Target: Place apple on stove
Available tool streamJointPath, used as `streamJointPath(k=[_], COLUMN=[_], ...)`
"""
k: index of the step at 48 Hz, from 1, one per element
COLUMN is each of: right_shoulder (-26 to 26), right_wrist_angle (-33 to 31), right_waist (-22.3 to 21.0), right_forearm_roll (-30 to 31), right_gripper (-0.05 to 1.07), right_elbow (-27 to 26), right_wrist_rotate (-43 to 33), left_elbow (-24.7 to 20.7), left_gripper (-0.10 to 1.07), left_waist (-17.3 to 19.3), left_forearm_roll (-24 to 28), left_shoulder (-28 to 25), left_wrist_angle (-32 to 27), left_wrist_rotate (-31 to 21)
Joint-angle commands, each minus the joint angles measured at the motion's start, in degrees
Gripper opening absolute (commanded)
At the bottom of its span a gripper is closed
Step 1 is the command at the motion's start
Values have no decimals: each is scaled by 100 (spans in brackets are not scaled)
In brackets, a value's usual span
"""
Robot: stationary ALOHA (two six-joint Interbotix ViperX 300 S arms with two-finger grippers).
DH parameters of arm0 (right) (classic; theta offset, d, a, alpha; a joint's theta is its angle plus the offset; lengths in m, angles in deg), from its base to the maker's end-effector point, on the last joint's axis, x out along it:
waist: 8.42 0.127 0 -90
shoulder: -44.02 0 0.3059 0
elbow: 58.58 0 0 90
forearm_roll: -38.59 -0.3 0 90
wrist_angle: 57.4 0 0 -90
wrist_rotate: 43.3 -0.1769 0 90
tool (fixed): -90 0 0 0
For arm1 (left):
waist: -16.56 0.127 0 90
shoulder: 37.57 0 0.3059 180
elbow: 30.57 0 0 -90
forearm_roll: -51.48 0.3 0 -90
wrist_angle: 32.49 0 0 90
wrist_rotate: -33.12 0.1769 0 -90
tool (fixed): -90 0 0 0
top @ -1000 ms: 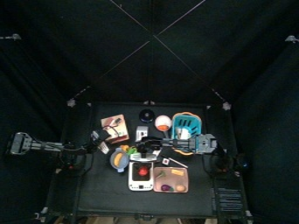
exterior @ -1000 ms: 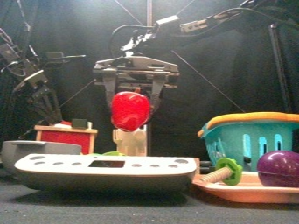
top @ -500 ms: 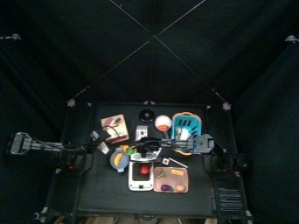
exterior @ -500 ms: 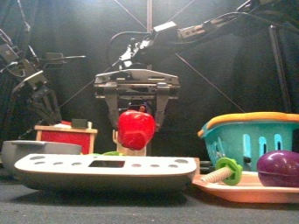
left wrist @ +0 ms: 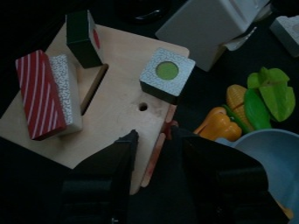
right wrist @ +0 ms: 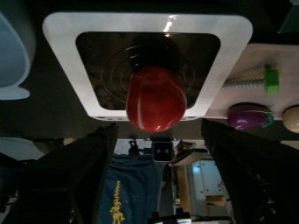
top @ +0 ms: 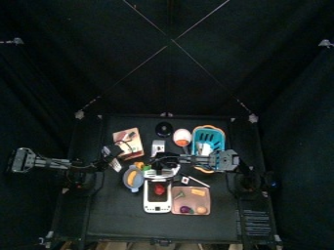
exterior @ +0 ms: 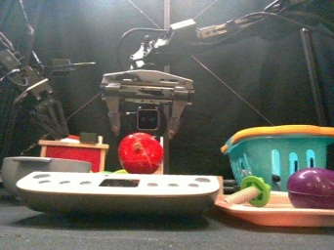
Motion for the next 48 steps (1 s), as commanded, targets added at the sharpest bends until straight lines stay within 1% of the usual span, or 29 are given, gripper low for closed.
streamJointPath(k=[1, 16, 21, 24, 27, 30, 36, 41, 45, 48], right_shoulder=[-149, -105, -105, -105, -105, -105, -105, -105, -132, -185], right_wrist_angle=[-26, -44, -53, -53, -53, -53, -62, -105, -123, -299], right_waist=[0, 70, 88, 123, 185, 246, 308, 378, 475, 571], right_forearm_roll=[-9, 53, 53, 62, 158, 281, 290, 290, 404, 431], right_gripper=[104, 104, 104, 104, 104, 104, 104, 104, 104, 104], right_elbow=[-185, -185, -193, -193, -220, -272, -422, -492, -519, -510], right_wrist_rotate=[18, 132, 264, 475, 686, 712, 756, 1099, 1134, 1125], left_elbow=[-53, -44, -44, -44, -44, -44, -44, -26, -26, -26], left_gripper=[77, 77, 77, 77, 77, 77, 77, 77, 77, 77], left_waist=[-9, -9, -9, -9, -9, -18, -9, -9, -9, -18], left_forearm_roll=[18, 26, 26, 26, 26, 26, 18, 26, 26, 18], left_shoulder=[-9, -9, 0, 0, -9, -9, -9, -9, -9, -9], left_wrist_angle=[9, 9, 9, 9, 9, 9, 9, 9, 9, 9], left_wrist_rotate=[0, 0, 0, 0, 0, 0, 0, 0, 0, 9])
